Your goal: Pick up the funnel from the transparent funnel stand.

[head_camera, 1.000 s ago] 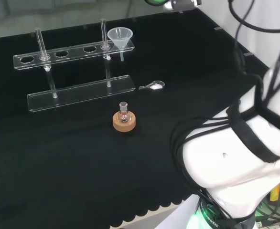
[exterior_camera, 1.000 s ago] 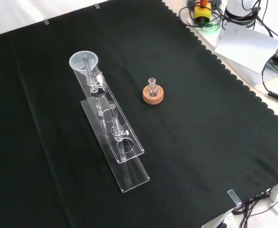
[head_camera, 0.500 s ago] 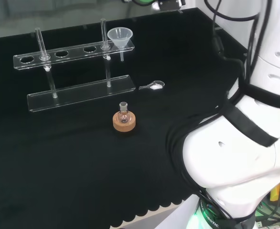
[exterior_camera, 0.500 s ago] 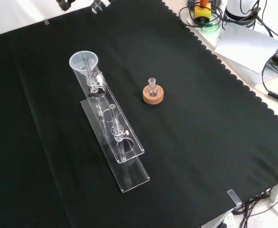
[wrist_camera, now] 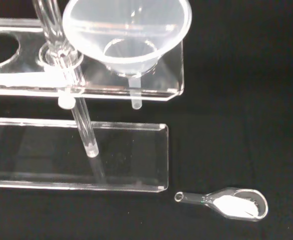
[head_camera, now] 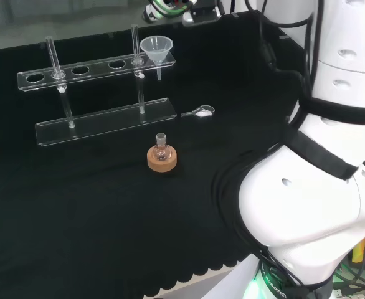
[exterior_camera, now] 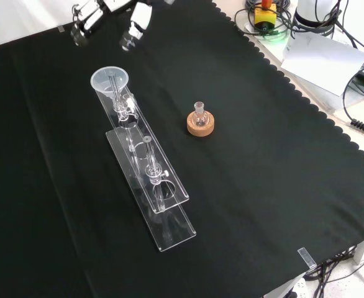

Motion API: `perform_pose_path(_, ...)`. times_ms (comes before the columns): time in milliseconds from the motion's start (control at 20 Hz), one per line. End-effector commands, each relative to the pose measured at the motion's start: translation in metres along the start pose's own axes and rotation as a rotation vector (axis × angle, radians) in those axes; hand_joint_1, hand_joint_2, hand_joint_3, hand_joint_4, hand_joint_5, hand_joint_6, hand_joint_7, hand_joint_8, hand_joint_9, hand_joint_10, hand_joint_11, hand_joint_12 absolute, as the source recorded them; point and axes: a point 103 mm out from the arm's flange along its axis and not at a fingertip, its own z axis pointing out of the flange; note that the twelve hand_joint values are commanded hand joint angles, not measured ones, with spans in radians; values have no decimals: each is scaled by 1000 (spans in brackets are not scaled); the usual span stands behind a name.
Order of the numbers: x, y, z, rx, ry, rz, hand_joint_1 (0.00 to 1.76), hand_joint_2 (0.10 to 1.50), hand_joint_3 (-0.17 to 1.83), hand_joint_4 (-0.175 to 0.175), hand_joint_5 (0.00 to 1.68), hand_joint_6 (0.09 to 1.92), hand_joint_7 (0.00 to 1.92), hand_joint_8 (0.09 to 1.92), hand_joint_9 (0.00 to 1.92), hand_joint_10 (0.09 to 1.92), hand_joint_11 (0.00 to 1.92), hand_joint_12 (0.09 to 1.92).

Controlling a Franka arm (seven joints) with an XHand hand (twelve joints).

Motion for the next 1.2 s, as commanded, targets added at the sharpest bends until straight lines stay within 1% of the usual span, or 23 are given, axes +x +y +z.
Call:
perform_pose_path(50,17,16,14,76,-51,-14,387,983,194,-48,198,87,0,578,165,720,22,1415)
perform_pose_path(250,21,23,20,116,-77,-16,546,888,161,-66,172,87,0,530,162,775,74,1444)
perform_pose_path(350,23,27,22,118,-95,-11,589,864,155,-75,163,87,0,503,160,791,108,1457)
perform_pose_path(550,22,32,26,144,-101,0,663,827,161,-88,169,87,0,568,195,817,198,1453)
perform_pose_path(800,22,37,30,174,-134,0,710,797,180,-94,178,87,0,620,226,817,266,1442)
perform_pose_path(1000,22,42,35,195,-148,6,749,717,332,-100,185,87,0,636,250,803,322,1410)
perform_pose_path(1200,22,46,38,209,-166,5,772,677,411,-104,188,87,0,646,269,800,365,1391)
